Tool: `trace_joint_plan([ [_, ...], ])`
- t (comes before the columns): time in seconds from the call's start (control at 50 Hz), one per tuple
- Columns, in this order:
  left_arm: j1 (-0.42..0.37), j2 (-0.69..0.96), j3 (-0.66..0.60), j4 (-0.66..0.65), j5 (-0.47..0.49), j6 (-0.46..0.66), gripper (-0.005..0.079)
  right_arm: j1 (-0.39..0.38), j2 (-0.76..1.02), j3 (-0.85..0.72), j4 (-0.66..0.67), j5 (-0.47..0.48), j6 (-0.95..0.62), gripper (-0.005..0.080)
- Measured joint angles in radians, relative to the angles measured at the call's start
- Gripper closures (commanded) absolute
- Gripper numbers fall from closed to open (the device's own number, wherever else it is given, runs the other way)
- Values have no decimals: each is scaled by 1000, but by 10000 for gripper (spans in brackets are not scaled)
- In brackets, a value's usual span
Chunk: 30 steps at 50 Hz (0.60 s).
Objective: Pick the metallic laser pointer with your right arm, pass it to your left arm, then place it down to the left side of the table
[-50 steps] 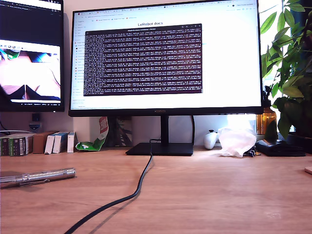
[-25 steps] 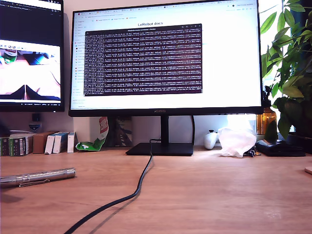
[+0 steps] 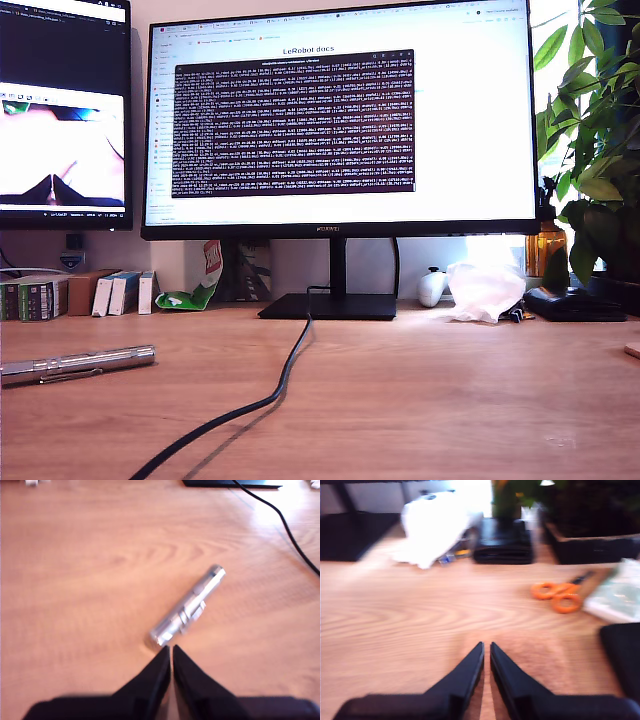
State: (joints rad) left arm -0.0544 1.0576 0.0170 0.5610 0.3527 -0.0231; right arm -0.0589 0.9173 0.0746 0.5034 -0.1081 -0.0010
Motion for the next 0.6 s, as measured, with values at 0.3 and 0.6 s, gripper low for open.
trace_joint_plan([
  [0.3, -73, -101, -13, -20, -154, -2, 755, 0, -24, -6, -1, -18, -19, 762],
  [0.6, -129, -200, -13, -92, -287, -5, 755, 0, -150, -56, -8, -21, -23, 762],
])
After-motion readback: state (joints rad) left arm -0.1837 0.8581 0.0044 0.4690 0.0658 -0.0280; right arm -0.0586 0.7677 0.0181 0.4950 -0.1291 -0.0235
